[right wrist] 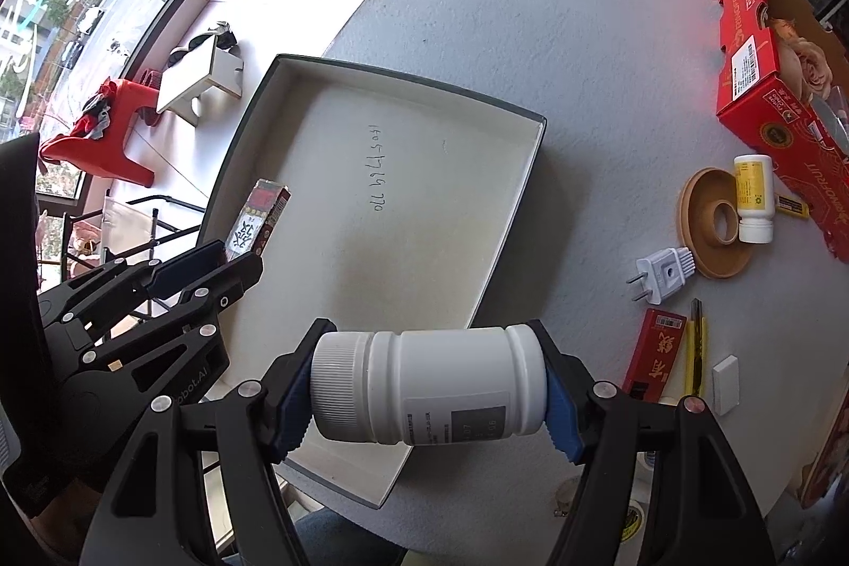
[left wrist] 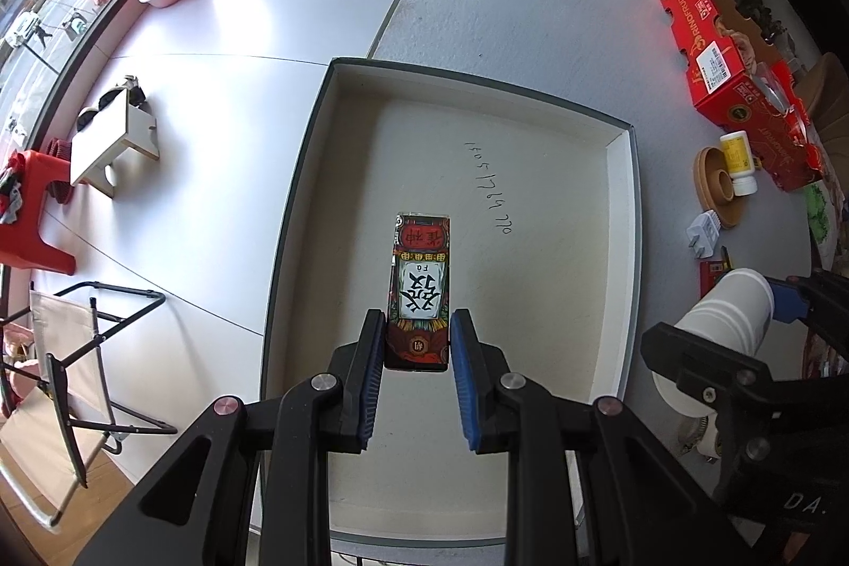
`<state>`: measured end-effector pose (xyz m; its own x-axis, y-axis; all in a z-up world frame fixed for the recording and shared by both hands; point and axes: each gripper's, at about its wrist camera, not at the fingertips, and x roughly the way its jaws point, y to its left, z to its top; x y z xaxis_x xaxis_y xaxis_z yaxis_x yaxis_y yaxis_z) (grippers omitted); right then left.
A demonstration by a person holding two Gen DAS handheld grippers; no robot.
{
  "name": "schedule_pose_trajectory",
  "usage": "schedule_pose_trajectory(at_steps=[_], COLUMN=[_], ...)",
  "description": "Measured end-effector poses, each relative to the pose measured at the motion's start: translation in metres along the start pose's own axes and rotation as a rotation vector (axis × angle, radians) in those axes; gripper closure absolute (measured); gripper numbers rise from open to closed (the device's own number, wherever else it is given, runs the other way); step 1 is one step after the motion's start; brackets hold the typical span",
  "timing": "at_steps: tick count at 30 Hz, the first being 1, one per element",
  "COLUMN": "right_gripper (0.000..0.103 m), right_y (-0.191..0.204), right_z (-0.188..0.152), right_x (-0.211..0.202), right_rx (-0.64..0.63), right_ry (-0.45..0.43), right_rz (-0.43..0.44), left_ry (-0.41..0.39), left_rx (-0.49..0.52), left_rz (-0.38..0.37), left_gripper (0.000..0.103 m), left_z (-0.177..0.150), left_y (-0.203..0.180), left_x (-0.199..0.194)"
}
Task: Organize rigid objects
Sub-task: 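Carry the snack packet and white bottle over the white tray with both tools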
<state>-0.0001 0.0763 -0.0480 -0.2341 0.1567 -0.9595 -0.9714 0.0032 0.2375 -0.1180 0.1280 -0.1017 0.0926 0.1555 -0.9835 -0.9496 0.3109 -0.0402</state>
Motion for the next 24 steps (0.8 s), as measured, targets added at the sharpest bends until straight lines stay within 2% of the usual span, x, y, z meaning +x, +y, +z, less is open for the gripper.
schedule_pose_trajectory(at_steps=[20,22,24], right_gripper=[0.031,0.031,0.03], right_y=[0.001,-0.001,-0.005], right_z=[0.014,0.013,0.013], right_x=[0.016,0.019,0.023], right_rx=[0.005,0.008,0.013], right_ry=[0.005,0.002,0.016], right_rz=[-0.011,-0.002,0.013], left_ry=[0.009,0.014,0.037], left_rx=[0.0,0.003,-0.015], left_rz=[0.029,0.043,0.049], left_gripper=[0.076,0.073,0.054], left_z=[0.005,0.004,0.004], left_y=[0.0,0.001,0.005], left_x=[0.013,0.015,0.02])
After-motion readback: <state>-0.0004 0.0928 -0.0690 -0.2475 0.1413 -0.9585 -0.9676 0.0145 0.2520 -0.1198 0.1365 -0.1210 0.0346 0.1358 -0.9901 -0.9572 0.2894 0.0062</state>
